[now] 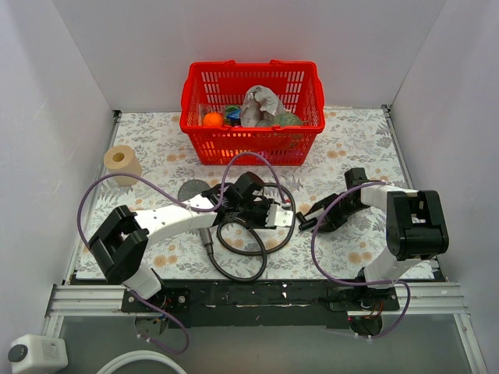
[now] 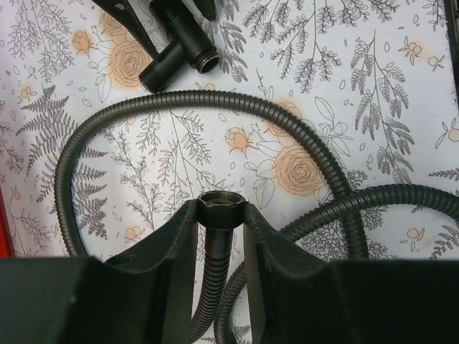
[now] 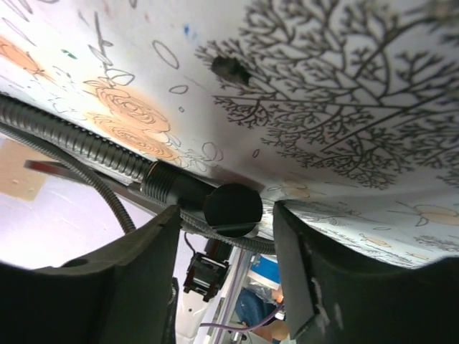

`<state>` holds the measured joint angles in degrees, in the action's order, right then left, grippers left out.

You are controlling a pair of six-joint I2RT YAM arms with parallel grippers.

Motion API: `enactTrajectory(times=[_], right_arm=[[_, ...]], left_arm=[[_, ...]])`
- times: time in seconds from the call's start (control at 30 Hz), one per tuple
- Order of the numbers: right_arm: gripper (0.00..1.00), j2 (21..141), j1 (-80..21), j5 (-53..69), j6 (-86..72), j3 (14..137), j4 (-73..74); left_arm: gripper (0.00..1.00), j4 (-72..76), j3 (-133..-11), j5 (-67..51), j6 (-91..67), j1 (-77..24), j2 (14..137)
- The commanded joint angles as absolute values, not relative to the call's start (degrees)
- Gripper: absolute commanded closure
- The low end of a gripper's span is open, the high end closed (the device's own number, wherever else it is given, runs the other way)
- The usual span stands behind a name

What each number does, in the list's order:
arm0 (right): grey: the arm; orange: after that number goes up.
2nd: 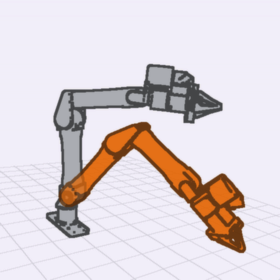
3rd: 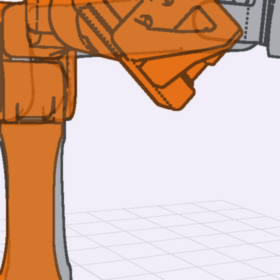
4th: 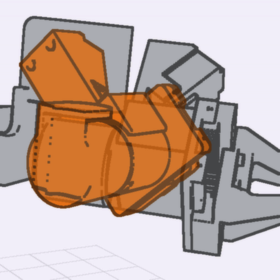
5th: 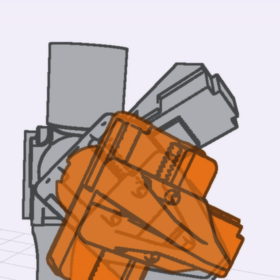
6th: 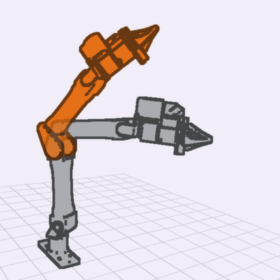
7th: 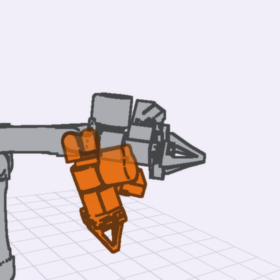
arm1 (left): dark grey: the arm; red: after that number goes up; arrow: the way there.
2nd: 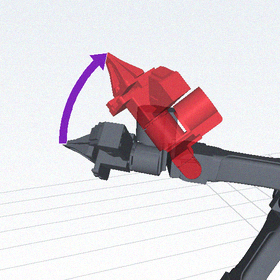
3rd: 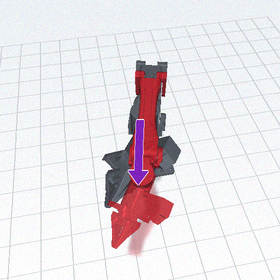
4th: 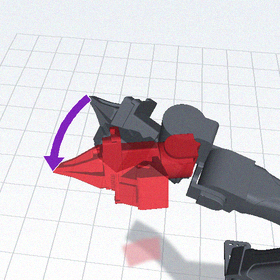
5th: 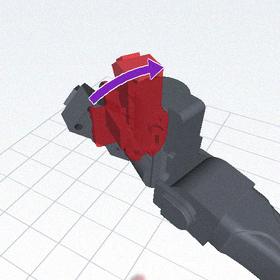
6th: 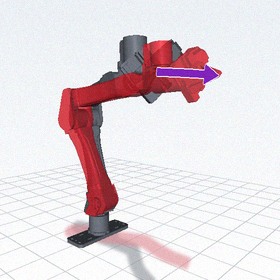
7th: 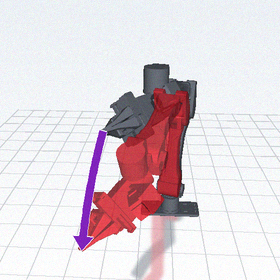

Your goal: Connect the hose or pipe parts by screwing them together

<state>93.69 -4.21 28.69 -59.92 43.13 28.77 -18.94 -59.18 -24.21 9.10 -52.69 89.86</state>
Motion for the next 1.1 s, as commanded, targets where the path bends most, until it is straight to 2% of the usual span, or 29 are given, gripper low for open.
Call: enactTrajectory(times=[0.0,0.1,0.23,0.37,0.53,1.07], right_arm=[[0.31,94.9,-4.4,24.6,-61.6,40.9,29.1],[0.27,94.6,-4.0,24.5,-61.4,41.0,29.1],[0.27,95.1,-2.8,24.2,-60.6,41.5,29.9],[0.35,94.8,-0.9,21.8,-59.3,41.7,32.1],[0.37,95.1,3.0,21.1,-57.7,41.5,33.0],[0.36,97.8,0.1,19.8,-61.5,45.4,34.9]], left_arm=[[1.0,-18.1,-57.6,-23.9,10.4,-53.0,85.3],[1.0,-18.1,-57.3,-24.1,10.0,-53.0,84.8],[1.0,-18.1,-56.9,-24.1,10.0,-52.9,84.5],[1.0,-18.1,-56.9,-24.1,9.8,-53.0,84.8],[1.0,-18.0,-57.3,-24.5,9.9,-53.0,85.7],[1.0,-18.0,-58.6,-25.1,9.7,-53.0,86.6]])
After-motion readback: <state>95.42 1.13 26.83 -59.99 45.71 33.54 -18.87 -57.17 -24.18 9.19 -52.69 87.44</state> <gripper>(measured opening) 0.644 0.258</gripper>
